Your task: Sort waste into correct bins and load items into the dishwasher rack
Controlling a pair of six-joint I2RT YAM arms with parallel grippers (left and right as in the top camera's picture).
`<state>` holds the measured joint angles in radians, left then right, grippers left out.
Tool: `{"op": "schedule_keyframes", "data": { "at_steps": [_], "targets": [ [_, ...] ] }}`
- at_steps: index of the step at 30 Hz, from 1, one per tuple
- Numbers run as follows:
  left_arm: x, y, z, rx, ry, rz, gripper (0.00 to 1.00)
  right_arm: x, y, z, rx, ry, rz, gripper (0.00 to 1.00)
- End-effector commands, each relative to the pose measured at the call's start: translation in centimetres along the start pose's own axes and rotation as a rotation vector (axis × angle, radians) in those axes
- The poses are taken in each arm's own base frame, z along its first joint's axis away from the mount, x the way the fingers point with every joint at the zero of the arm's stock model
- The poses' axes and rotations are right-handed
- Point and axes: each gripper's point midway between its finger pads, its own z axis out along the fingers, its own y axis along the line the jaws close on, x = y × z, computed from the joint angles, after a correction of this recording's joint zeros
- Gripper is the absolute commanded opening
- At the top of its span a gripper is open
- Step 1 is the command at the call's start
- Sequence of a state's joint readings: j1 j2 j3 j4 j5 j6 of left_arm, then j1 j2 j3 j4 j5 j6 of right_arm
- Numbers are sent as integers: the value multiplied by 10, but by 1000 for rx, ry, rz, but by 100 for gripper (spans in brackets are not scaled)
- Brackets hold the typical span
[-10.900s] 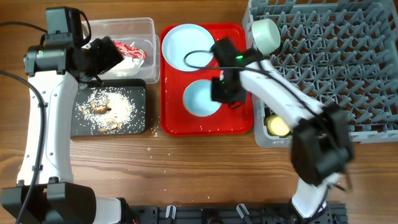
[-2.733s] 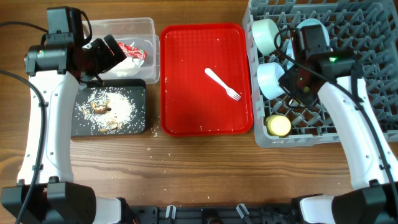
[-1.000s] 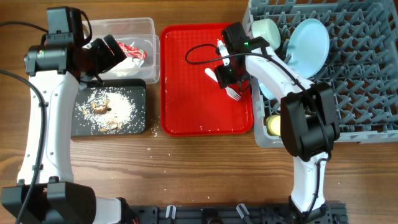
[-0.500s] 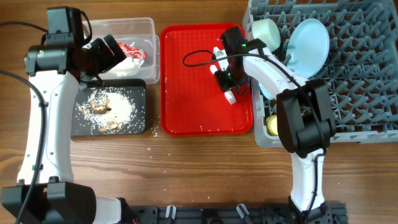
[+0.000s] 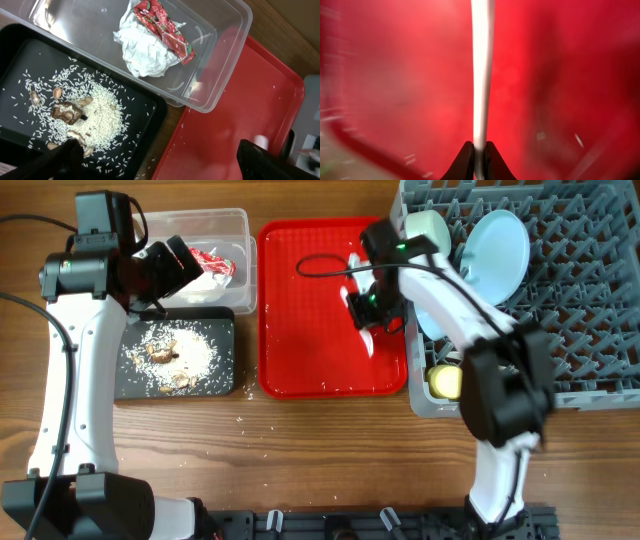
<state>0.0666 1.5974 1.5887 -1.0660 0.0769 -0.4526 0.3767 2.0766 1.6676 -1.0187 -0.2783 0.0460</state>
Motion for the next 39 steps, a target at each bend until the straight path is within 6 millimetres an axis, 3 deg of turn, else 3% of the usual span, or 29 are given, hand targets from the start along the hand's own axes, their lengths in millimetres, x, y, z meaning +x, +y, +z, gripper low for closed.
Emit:
{"op": "schedule_keyframes", "data": {
  "at_steps": [1,4,6,7,9,13,18,22,23,26,29,32,35,37,39],
  "targets": [
    [3,-1,5,5,17,1,100,-15,31,-135,6,-330,70,4],
    [3,-1,5,5,17,1,100,-1,2,-195,149,-487,298,4],
    [3,-1,5,5,17,1,100,22,-34,-230,260,-572,546,4],
    [3,-1,5,5,17,1,100,44,-60,-249,334,-616,733,4],
    [3,-1,5,5,17,1,100,88,-103,-268,446,-654,1087,4],
    [3,-1,5,5,17,1,100,131,-133,-255,496,-625,1507,4],
    [3,-1,5,5,17,1,100,146,-148,-204,498,-592,1725,4],
    [3,-1,5,5,17,1,100,147,-153,-163,467,-551,1731,5],
    [3,-1,5,5,17,1,100,149,-155,-151,460,-538,1733,20],
    [3,-1,5,5,17,1,100,149,-156,-146,459,-540,1731,57],
    [3,-1,5,5,17,1,100,140,-158,-150,441,-562,1668,70],
    [3,-1,5,5,17,1,100,118,-154,-163,398,-583,1441,87],
    [3,-1,5,5,17,1,100,93,-135,-201,349,-613,1068,100],
    [3,-1,5,5,17,1,100,79,-107,-228,290,-630,740,100],
    [3,-1,5,5,17,1,100,77,-63,-252,215,-639,358,100]
  ]
}}
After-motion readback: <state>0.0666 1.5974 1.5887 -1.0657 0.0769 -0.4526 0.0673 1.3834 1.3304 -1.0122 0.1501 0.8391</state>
